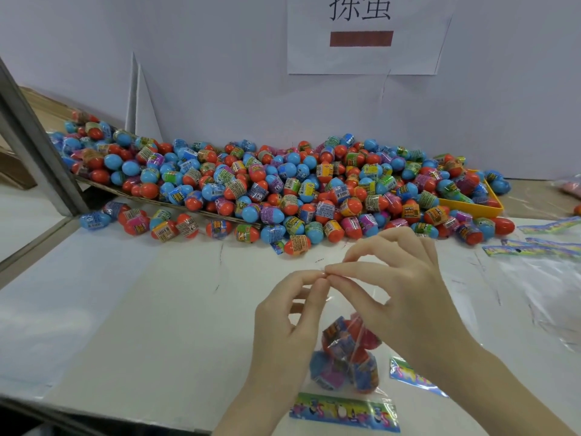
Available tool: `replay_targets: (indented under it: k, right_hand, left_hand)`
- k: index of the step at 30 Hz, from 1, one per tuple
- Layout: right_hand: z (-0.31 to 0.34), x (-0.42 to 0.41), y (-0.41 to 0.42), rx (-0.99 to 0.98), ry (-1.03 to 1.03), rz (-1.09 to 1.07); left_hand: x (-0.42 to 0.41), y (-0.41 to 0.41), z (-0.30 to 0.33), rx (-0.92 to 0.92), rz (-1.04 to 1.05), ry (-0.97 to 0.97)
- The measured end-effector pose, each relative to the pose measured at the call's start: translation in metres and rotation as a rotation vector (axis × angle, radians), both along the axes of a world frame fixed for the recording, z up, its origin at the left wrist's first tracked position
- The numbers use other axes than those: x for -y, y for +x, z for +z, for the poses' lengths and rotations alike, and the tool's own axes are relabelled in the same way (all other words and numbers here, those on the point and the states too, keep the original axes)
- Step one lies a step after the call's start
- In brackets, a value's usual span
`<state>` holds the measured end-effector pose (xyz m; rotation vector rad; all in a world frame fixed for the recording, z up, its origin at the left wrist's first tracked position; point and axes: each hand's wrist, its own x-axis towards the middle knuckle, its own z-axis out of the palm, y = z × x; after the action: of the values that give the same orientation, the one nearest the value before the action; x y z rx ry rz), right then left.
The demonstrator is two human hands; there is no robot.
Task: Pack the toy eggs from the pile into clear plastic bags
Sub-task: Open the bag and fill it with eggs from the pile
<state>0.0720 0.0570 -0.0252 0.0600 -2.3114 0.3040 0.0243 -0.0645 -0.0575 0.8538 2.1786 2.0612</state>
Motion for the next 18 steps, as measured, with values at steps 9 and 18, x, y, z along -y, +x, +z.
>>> replay_targets:
  k: [9, 18]
  right_hand:
    - [0.007, -0.006, -0.002, 0.123, 0.027, 0.144]
    - [0.014, -0.008, -0.005, 0.066, 0.508, 0.152]
  left_hand:
    - [0.002, -0.004, -0.007, -0.385, 0.123, -0.105]
    - [0.002, -0.009, -0.015, -0.590, 0.217, -0.217]
